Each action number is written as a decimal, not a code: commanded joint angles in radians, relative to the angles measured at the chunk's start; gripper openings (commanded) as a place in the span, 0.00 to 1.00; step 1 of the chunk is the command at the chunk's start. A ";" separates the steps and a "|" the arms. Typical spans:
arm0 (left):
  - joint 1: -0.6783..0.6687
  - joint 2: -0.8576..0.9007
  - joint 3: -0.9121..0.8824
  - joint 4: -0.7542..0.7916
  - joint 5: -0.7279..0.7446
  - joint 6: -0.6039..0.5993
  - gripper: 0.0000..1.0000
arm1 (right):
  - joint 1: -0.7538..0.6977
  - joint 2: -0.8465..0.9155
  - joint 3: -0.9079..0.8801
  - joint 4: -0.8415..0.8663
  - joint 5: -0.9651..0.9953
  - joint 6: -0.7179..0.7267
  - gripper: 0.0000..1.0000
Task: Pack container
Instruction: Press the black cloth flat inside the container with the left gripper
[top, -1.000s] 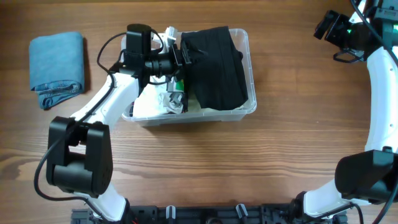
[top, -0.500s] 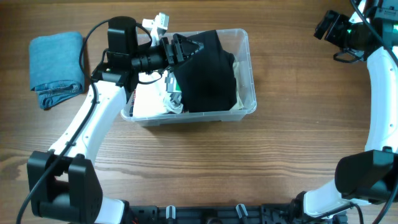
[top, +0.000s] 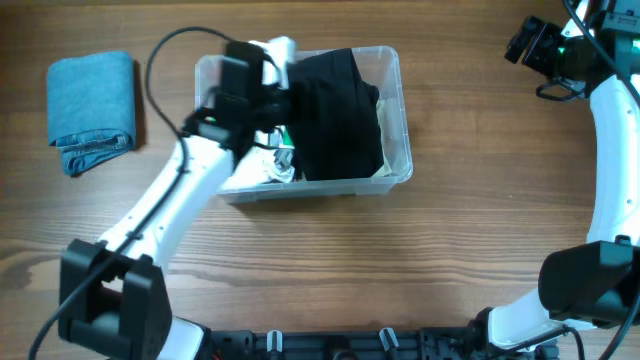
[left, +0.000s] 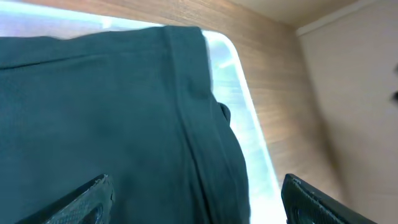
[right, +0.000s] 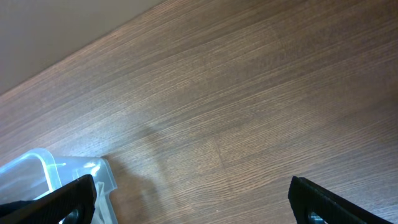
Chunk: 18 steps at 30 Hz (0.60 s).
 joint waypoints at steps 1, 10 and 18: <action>-0.098 -0.013 -0.002 0.018 -0.351 0.090 0.89 | 0.002 0.001 0.003 0.002 0.014 0.013 1.00; -0.119 0.038 -0.002 0.008 -0.472 0.098 0.89 | 0.002 0.001 0.003 0.002 0.014 0.013 1.00; -0.140 0.172 -0.002 0.080 -0.462 0.112 0.90 | 0.002 0.001 0.003 0.002 0.014 0.013 1.00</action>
